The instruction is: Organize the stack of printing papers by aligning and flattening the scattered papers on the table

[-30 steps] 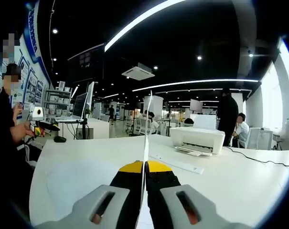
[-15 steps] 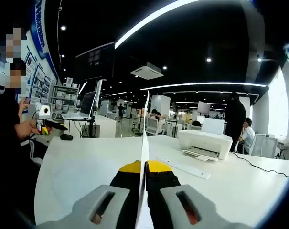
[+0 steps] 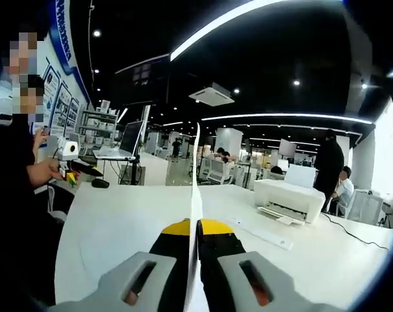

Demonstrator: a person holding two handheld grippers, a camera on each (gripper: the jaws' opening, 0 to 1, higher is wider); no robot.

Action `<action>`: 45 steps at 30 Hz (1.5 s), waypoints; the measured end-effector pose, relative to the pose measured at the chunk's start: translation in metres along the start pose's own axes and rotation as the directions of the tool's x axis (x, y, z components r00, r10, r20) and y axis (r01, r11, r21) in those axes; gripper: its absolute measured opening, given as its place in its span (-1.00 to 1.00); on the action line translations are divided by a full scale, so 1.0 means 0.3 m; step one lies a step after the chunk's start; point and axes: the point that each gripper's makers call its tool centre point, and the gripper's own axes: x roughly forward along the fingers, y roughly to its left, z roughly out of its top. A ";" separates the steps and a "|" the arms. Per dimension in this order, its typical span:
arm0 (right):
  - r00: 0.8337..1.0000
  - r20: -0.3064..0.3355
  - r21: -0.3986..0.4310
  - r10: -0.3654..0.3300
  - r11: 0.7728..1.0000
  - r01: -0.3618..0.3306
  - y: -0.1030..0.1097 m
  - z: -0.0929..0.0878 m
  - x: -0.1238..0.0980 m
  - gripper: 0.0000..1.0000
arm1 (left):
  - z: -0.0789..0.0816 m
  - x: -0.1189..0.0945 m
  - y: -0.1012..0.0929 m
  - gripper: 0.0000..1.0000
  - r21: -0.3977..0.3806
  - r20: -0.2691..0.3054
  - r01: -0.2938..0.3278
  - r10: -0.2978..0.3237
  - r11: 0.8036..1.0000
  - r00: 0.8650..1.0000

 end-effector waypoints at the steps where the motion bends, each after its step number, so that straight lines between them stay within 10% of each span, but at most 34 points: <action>1: 1.000 -0.001 0.001 0.003 1.000 -0.003 0.004 0.003 0.001 -1.00 | -0.005 0.000 0.000 0.56 0.003 -0.008 -0.001 0.001 1.000 1.000; 45: 0.976 -0.024 -0.020 0.218 0.976 -0.218 0.234 0.043 0.073 -1.00 | 0.023 0.005 -0.043 0.56 0.030 -0.016 0.016 -0.016 0.999 1.000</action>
